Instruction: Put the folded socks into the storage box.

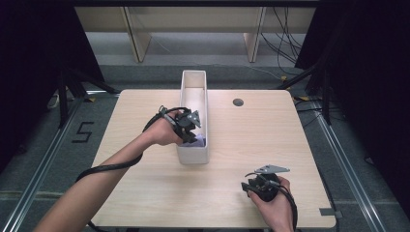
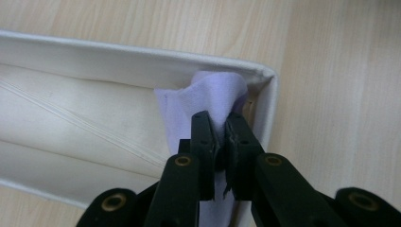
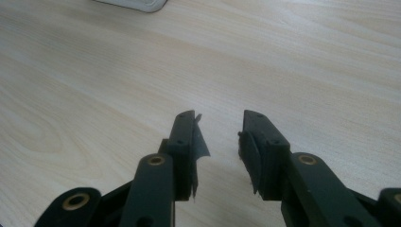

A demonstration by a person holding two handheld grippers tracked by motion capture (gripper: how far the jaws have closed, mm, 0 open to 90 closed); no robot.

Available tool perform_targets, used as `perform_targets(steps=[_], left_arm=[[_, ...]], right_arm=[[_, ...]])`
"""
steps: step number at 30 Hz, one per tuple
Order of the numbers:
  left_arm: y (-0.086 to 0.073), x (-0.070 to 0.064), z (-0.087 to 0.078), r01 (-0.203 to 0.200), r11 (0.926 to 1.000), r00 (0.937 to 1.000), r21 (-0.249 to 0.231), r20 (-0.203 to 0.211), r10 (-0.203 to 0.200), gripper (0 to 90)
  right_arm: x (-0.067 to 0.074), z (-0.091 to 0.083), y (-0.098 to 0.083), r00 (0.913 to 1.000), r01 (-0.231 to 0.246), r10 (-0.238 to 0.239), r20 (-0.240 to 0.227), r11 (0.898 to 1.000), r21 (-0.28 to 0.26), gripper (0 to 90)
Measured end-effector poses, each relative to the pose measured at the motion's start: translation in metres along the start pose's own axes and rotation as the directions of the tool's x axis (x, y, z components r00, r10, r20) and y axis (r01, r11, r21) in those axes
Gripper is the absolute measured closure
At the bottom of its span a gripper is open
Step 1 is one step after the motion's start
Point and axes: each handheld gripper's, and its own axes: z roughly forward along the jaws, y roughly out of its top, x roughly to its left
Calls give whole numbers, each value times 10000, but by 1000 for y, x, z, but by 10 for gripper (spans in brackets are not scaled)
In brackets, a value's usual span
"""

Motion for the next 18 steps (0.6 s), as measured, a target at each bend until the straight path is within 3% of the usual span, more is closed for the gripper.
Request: perform_targets(steps=[1, 5, 18], left_arm=[[0, -1, 0, 43, 10000, 10000, 0, 39, -43, 830], [-1, -1, 3, 59, 10000, 10000, 22, 68, -59, 829], [-2, -2, 3, 380, 9993, 9982, 40, 469, -382, 819]], right_arm=[[2, -1, 0, 9997, -220, 219, 106, 9997, 130, 661], [1, -1, 0, 9999, -79, 78, 98, 9999, 91, 660], [3, -1, 1, 9994, -354, 354, -17, 9994, 54, 656]])
